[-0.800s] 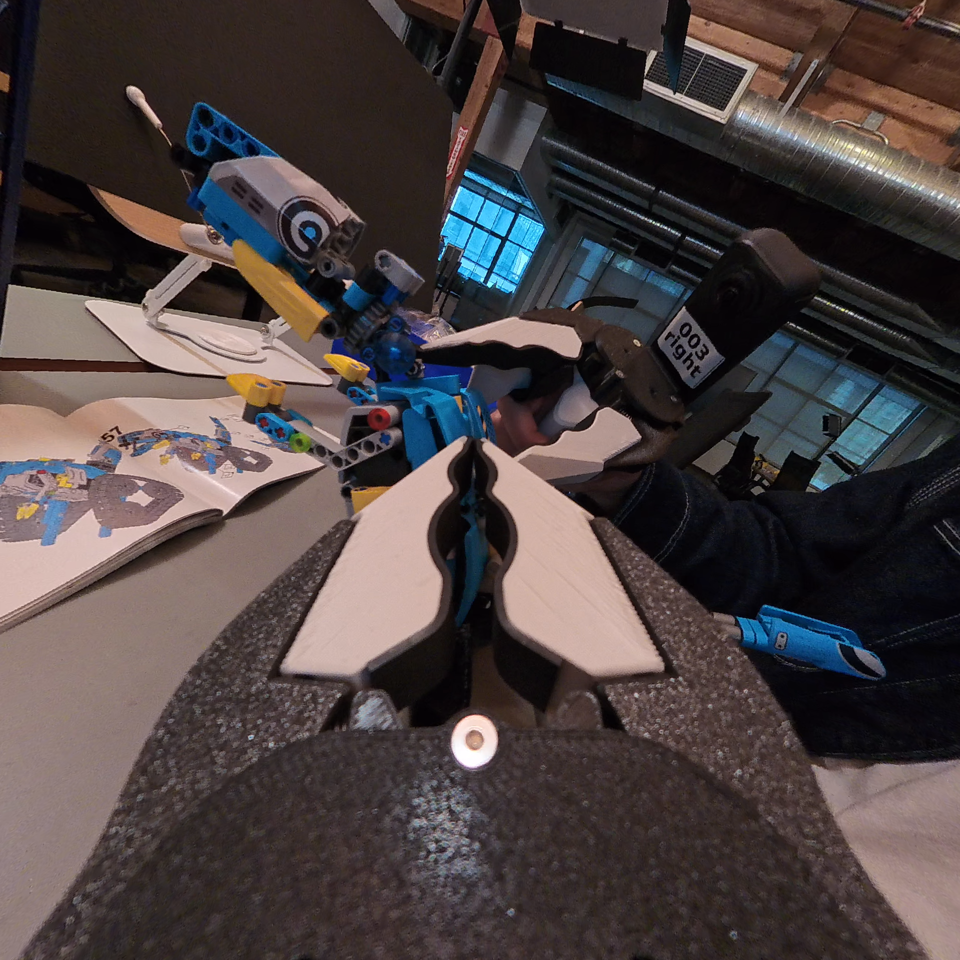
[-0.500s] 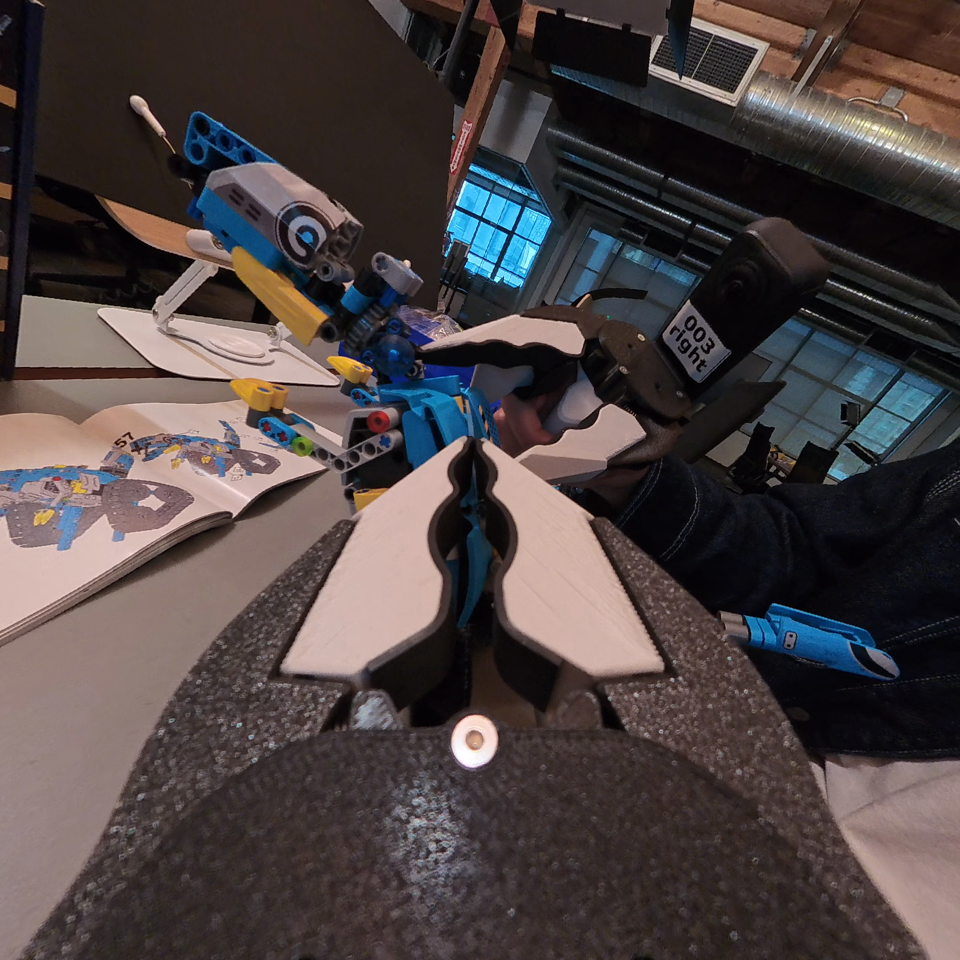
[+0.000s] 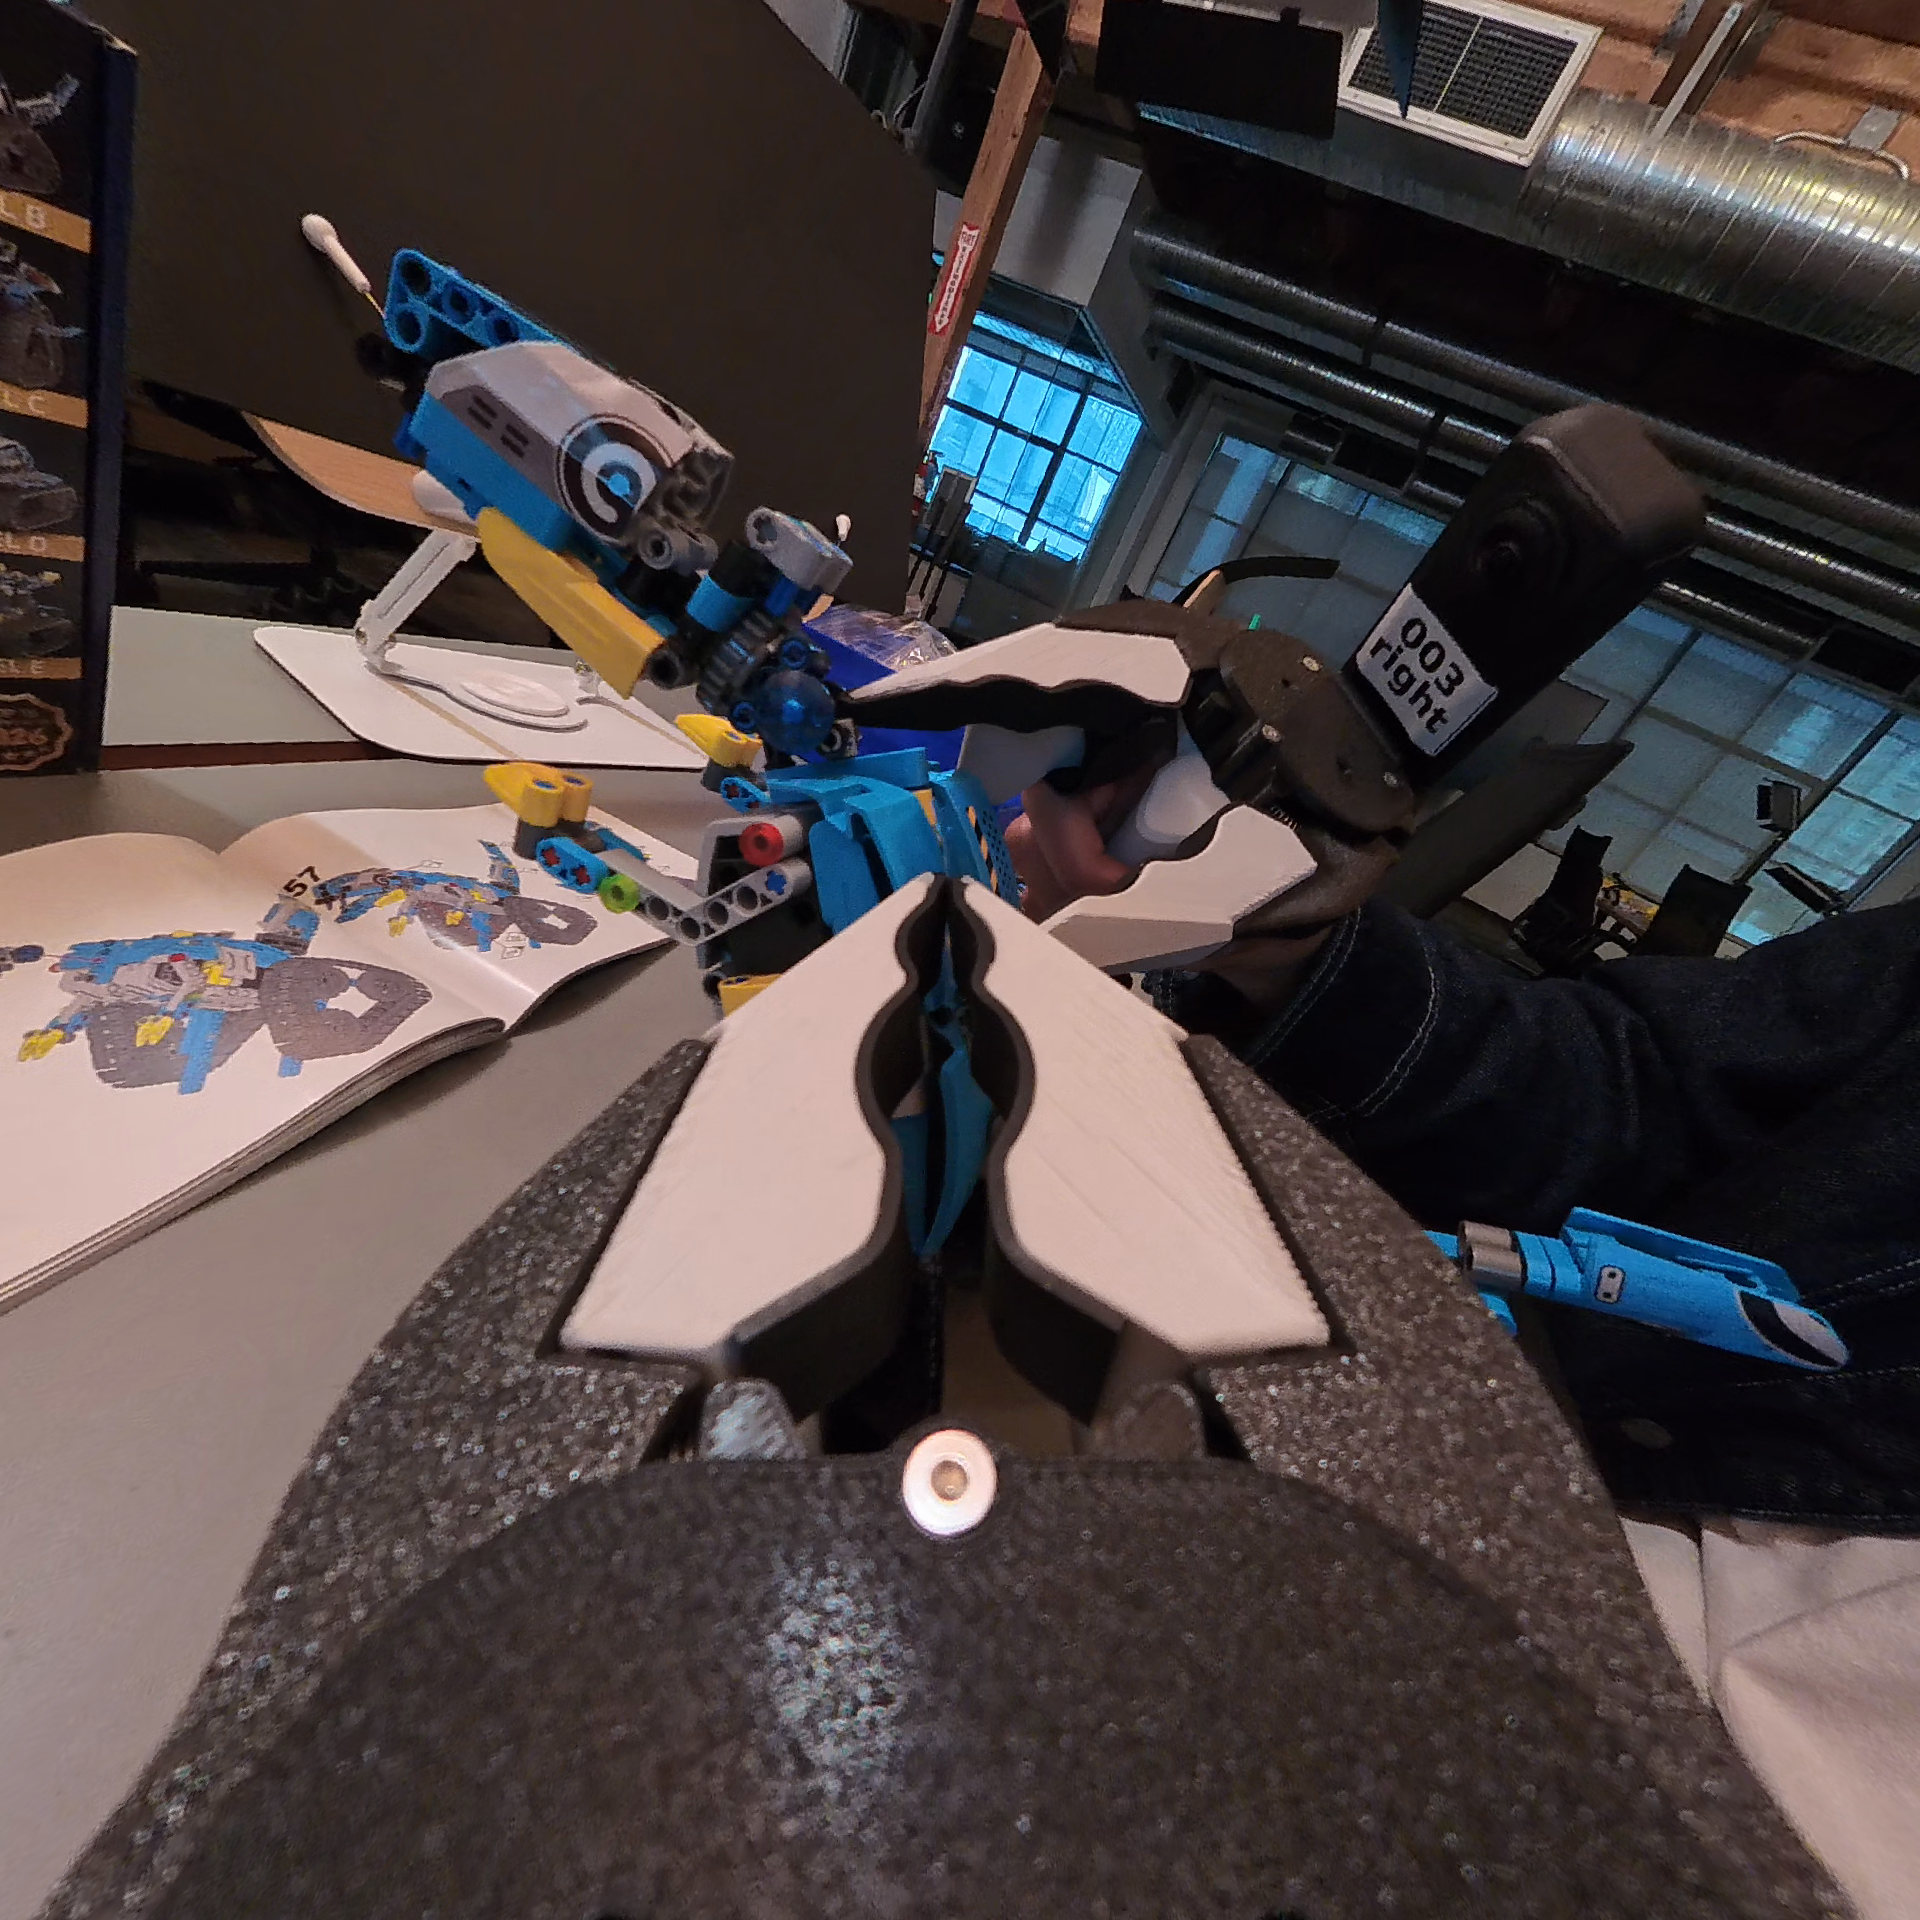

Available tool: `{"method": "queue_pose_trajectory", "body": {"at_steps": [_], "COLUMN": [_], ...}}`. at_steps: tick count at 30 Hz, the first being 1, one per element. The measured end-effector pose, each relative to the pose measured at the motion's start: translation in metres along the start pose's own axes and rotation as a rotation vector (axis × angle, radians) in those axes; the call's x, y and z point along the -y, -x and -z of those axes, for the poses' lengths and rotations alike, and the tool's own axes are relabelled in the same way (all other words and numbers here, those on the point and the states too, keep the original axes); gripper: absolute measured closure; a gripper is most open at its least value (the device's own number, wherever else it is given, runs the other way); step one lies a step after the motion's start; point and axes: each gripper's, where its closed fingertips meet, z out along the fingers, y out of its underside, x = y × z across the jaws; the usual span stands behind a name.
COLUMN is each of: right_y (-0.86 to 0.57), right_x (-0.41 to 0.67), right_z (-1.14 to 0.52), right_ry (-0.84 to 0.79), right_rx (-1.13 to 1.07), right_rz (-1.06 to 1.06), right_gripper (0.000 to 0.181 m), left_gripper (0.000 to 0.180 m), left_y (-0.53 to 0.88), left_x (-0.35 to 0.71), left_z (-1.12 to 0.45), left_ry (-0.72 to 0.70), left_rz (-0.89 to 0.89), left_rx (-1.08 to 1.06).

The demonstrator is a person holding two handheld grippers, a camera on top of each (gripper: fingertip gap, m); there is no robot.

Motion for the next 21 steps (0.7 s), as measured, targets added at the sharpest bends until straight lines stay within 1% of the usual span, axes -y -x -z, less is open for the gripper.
{"method": "queue_pose_trajectory", "body": {"at_steps": [10,15,17,21], "right_y": [0.000,0.003,0.006,-0.007], "right_x": [0.000,0.000,0.002,0.005], "right_z": [-0.001,0.000,0.002,0.013], "right_ry": [-0.001,-0.020,-0.034,-0.069], "right_rx": [-0.007,0.022,0.073,0.077], "right_rz": [0.001,-0.024,-0.067,-0.120], "right_gripper": [0.118,0.117,0.109,0.114], "left_gripper": [0.180,0.180,0.180,0.180], "left_y": [0.001,0.001,0.001,0.002], "left_x": [0.001,0.000,0.000,0.000], "left_z": [0.000,0.000,0.000,0.000], "left_ry": [0.011,0.021,0.025,0.031], "left_rz": [-0.032,-0.113,-0.156,-0.235], "left_rx": [0.023,0.055,0.073,0.115]}}
